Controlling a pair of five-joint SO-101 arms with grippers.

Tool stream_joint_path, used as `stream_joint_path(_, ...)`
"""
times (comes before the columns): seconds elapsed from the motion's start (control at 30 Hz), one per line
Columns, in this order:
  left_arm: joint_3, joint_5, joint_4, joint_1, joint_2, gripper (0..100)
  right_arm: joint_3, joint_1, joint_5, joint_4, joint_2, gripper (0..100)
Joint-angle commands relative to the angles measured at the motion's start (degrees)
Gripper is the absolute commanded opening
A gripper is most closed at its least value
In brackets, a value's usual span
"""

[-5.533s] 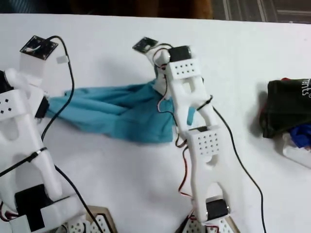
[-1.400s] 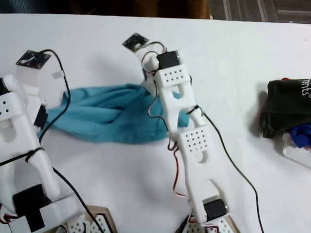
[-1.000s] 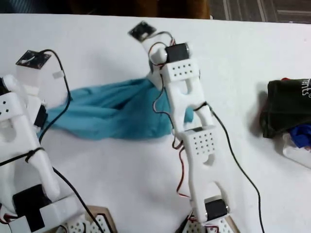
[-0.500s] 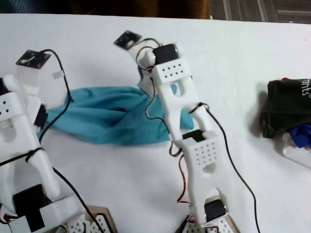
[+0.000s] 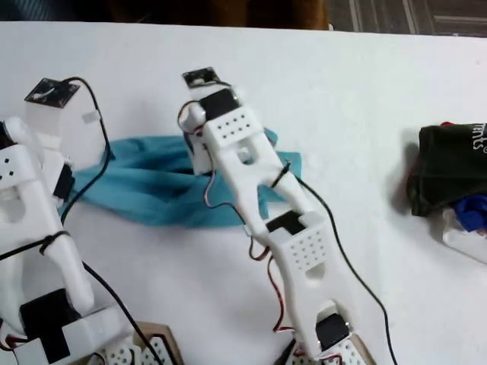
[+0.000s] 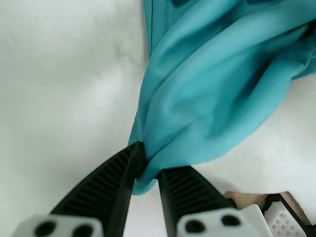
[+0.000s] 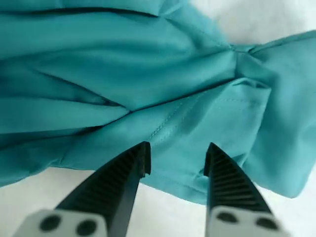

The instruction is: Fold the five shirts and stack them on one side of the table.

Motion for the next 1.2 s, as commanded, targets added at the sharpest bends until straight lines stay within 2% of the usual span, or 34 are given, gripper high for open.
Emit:
stream_joint_path(0.0,-0.2,0.3,0.1,-0.5,-0.8,3,-0.1,0.1,-1.5,1.2,-4.1,18.0)
stream_joint_path(0.5,-0.2,0.3,-0.3,-0.3,-0.8,3,-0.6,0.9,-1.8,-3.0,3.0,17.6)
stream_joint_path(0.73,-0.2,0.3,-0.3,-0.3,-0.8,3,-0.6,1.3,-1.8,-6.5,4.7,10.1)
stream_joint_path(0.87,-0.2,0.3,-0.3,-0.3,-0.8,3,-0.6,1.2,-1.8,-6.6,5.1,1.6)
stream_joint_path(1.07,-0.2,0.3,-0.3,-0.3,-0.8,3,-0.6,2.8,-1.7,-5.1,2.2,1.8)
stream_joint_path(1.17,-2.5,2.6,-0.4,-0.7,-0.9,3,-2.9,5.2,-1.2,-2.4,-2.2,1.8)
